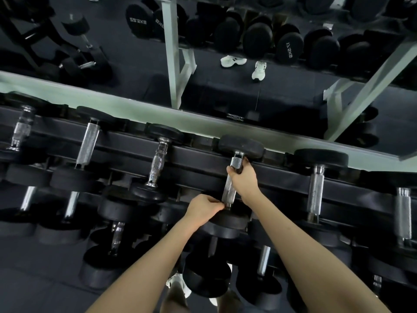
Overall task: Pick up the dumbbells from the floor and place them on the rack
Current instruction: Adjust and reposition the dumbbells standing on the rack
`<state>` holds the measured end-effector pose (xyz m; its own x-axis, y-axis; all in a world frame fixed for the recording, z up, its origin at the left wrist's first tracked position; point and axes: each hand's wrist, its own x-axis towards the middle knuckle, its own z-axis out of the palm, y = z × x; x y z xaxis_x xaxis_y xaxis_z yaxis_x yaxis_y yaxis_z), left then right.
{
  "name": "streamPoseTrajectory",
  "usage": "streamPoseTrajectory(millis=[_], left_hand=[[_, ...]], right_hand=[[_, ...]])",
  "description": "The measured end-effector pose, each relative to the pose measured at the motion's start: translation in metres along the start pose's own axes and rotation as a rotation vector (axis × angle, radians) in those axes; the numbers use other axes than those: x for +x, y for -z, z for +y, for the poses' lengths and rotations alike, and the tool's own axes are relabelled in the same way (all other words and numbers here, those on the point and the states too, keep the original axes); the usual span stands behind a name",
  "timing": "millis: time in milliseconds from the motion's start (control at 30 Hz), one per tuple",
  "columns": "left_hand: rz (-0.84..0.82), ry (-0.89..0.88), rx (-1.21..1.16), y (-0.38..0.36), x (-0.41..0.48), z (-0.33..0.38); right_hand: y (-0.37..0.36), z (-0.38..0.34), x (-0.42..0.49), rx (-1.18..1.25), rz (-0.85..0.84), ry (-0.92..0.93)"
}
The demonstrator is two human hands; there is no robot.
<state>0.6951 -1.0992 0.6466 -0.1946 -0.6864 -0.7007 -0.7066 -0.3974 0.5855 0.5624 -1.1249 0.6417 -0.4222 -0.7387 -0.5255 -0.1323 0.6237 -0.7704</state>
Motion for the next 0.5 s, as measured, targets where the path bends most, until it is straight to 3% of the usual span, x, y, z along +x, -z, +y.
streamPoseTrajectory(millis=[333,500], left_hand=[[-0.018,-0.034,0.042,0.002,-0.008,0.002],[0.112,-0.137,0.104,0.009,-0.022,0.003]], right_hand=[[0.01,-0.008,-0.015,-0.104,-0.009,0.036],[0.034,-0.006,-0.057,-0.25,0.133,0.114]])
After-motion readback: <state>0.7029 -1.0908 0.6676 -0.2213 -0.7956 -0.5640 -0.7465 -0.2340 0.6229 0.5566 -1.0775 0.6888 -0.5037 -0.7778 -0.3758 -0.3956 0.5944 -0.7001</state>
